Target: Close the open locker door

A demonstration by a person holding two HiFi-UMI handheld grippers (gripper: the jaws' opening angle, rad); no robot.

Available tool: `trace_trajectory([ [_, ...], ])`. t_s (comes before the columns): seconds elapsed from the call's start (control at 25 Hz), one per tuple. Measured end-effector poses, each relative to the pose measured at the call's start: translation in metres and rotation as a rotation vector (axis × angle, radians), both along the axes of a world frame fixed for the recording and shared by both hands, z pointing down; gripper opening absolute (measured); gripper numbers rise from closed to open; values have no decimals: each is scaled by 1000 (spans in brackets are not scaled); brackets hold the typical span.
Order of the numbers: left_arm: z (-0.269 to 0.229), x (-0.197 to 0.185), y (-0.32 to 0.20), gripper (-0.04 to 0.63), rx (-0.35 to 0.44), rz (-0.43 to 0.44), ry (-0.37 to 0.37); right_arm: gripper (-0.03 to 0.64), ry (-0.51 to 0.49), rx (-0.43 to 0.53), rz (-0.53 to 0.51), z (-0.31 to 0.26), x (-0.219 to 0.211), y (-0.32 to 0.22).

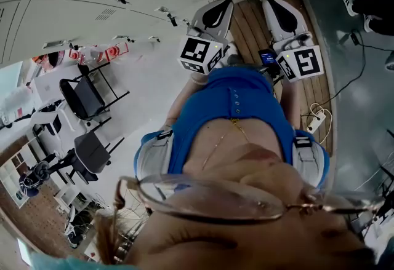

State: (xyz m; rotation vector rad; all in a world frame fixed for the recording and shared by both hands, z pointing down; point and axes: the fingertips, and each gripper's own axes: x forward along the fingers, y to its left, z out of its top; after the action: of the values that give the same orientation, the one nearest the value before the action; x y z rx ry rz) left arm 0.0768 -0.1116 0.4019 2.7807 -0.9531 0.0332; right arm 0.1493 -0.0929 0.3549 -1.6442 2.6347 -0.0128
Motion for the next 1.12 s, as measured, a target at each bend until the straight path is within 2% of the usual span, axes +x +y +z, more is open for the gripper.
trace_trajectory([
  [0.2, -2, 14, -6, -12, -1, -9, 9, 0, -13, 30, -25, -12, 32, -8],
  [0.4, 1, 20, -14, -12, -9, -36, 7, 0, 59, 29, -71, -11, 46, -19],
  [0.56, 6, 20, -18, -12, -14, -71, 11, 20, 77, 33, -124, -11, 51, -26],
  [0.72, 14, 23, -20, -12, -31, -83, 14, 73, 111, 52, -208, -13, 53, -31],
  [0.84, 16, 25, -21, -12, -38, -81, 17, 122, 78, 54, -300, -18, 53, -32],
  [0.96, 14, 27, -23, -12, -35, -78, 22, 141, 40, 53, -390, -25, 54, -34],
  [1.12, 14, 25, -24, -12, -40, -72, 27, 144, 64, 54, -435, -27, 52, -42],
])
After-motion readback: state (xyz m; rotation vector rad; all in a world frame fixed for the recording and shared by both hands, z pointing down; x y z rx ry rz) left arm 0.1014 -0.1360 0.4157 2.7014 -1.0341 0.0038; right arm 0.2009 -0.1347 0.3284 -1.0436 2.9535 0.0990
